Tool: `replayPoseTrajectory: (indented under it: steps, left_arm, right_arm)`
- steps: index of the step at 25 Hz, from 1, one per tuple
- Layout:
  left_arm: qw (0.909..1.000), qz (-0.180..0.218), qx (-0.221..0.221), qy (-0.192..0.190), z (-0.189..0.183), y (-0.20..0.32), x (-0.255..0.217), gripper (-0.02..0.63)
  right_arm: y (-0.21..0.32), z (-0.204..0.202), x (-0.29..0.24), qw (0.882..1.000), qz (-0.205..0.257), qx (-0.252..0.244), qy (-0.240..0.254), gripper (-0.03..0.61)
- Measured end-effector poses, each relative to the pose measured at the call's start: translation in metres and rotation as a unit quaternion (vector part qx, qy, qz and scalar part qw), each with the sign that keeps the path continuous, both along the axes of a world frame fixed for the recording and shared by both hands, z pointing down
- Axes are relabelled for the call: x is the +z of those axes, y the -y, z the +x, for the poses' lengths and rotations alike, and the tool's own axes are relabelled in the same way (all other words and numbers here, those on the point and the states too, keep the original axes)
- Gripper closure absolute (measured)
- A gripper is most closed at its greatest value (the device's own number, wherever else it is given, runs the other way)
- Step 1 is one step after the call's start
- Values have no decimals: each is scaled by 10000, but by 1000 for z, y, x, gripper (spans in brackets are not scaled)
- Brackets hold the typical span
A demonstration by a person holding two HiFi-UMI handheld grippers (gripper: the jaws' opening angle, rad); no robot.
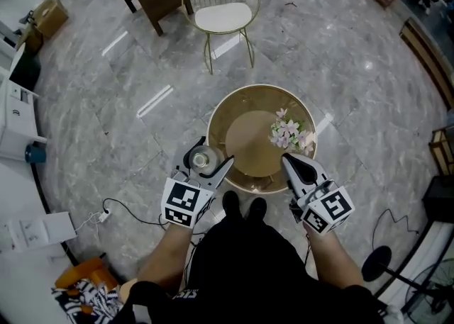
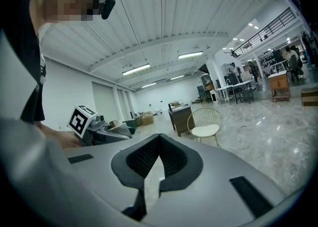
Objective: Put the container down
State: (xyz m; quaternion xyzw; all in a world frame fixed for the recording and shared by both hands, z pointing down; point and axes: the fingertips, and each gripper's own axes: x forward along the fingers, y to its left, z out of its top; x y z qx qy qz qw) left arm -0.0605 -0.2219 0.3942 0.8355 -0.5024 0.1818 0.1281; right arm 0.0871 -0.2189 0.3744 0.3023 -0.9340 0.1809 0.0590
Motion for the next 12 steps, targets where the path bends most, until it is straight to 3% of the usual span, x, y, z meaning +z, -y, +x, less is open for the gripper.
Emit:
replayPoseTrajectory:
  steps: [12]
  left_arm:
    - [9996, -285, 36, -9, -74, 10, 59, 279]
  right_arm:
    - [6, -96, 43, 9993, -265, -161, -215, 565]
